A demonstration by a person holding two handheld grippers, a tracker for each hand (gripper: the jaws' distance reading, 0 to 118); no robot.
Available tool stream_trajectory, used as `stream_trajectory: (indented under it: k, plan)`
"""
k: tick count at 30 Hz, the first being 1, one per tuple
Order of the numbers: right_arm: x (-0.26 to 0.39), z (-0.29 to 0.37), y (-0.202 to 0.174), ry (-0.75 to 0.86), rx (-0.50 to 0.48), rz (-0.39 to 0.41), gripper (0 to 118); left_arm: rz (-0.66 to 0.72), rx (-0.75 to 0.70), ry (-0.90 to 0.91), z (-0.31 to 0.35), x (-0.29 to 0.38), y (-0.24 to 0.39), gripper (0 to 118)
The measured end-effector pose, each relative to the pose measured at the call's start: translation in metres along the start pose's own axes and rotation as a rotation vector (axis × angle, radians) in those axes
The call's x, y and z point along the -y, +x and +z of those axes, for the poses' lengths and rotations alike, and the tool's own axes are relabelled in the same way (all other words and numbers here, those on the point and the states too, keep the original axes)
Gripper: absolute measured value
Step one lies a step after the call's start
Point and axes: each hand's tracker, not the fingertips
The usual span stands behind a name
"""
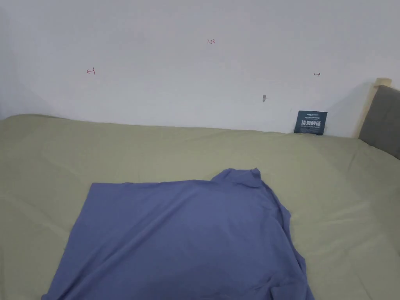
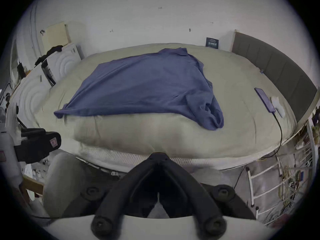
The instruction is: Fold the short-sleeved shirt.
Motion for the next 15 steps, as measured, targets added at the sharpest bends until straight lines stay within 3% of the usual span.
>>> stream_trajectory:
  k: [8,14,15]
  plan:
    - [-0.027,0.011,0.008,0.07,0.004,0.005,2,0.064,-0.022,0.07,0.006,-0.027,-0.038,0]
    - [-0.048,0.013,0.015,0.098,-0.017,-0.013,2,0.247,-0.108,0.042,-0.009,-0.064,-0.126,0]
    - [-0.051,0.012,0.017,0.102,-0.02,-0.017,2,0.284,-0.104,0.021,-0.013,-0.069,-0.14,13]
